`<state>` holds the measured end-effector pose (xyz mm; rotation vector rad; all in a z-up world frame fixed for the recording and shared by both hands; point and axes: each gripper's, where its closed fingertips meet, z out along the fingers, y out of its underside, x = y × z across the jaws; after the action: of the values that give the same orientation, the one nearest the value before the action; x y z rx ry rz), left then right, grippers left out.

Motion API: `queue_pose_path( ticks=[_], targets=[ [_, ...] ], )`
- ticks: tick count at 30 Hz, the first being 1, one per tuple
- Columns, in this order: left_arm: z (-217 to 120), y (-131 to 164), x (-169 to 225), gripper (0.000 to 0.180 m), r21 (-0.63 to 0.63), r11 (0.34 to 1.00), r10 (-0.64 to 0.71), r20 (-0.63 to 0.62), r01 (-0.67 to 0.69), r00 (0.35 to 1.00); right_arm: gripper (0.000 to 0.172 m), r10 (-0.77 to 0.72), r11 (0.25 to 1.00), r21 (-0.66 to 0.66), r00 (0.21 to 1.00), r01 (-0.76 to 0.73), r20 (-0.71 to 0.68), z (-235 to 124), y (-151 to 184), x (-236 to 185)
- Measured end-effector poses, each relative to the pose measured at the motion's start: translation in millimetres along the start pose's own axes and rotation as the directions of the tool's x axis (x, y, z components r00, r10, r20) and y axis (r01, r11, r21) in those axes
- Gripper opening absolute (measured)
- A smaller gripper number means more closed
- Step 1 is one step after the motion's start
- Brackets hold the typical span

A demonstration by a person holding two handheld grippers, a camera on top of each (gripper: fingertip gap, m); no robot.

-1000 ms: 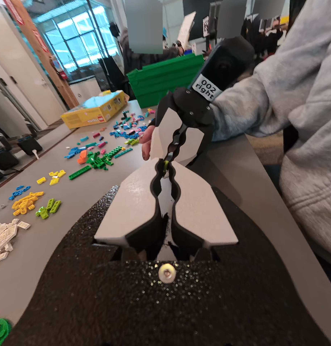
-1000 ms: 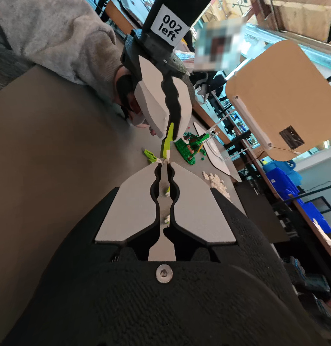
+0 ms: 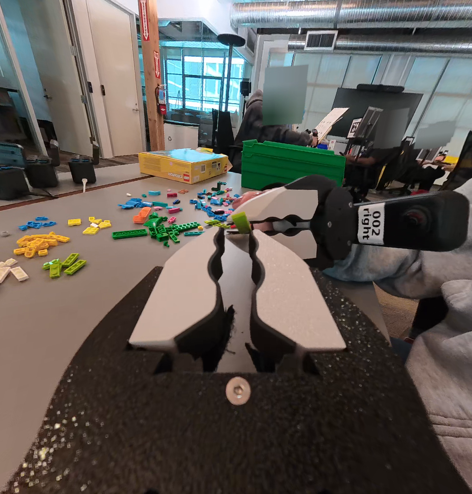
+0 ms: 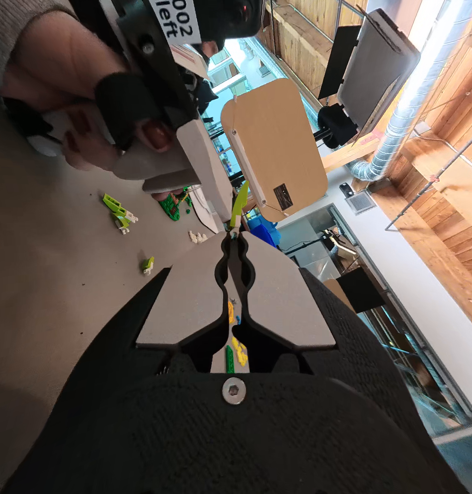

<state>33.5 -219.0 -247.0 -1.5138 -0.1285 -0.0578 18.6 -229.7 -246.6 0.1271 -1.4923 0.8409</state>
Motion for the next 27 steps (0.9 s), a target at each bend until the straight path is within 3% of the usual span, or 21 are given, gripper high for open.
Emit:
queue_pose_path(
  ticks=[5, 11, 13, 18, 21, 27],
  targets=[
    [0, -3, 3, 0.011, 0.031, 1.0, 0.002, -0.014, -0.001, 1.0, 0.003, -0.042, 0.999, -0.008, 0.999, 0.042, -0.024, 0, -1, 2],
    [-4, -10, 5, 0.021, 0.085, 0.995, -0.05, -0.062, 0.055, 0.997, 0.004, -0.145, 0.989, -0.013, 0.989, 0.145, -0.034, 0, -4, -1],
    [-6, -11, 3, 0.013, 0.088, 0.994, -0.054, -0.062, 0.059, 0.997, 0.004, -0.172, 0.985, -0.011, 0.984, 0.172, -0.041, 0, -7, -2],
    [-8, -10, 1, 0.022, 0.075, 0.996, -0.049, -0.059, 0.054, 0.997, 0.004, -0.17, 0.985, -0.019, 0.984, 0.169, -0.06, -1, -6, 2],
    [-12, -11, 1, 0.014, 0.084, 0.995, -0.048, -0.071, 0.054, 0.996, 0.004, -0.171, 0.985, -0.021, 0.984, 0.17, -0.055, -1, -5, 1],
    [-16, -10, 5, 0.008, 0.072, 0.994, 0.092, -0.052, -0.088, 0.994, 0.004, -0.165, 0.986, -0.014, 0.985, 0.164, -0.043, 0, -6, -1]
  ],
)
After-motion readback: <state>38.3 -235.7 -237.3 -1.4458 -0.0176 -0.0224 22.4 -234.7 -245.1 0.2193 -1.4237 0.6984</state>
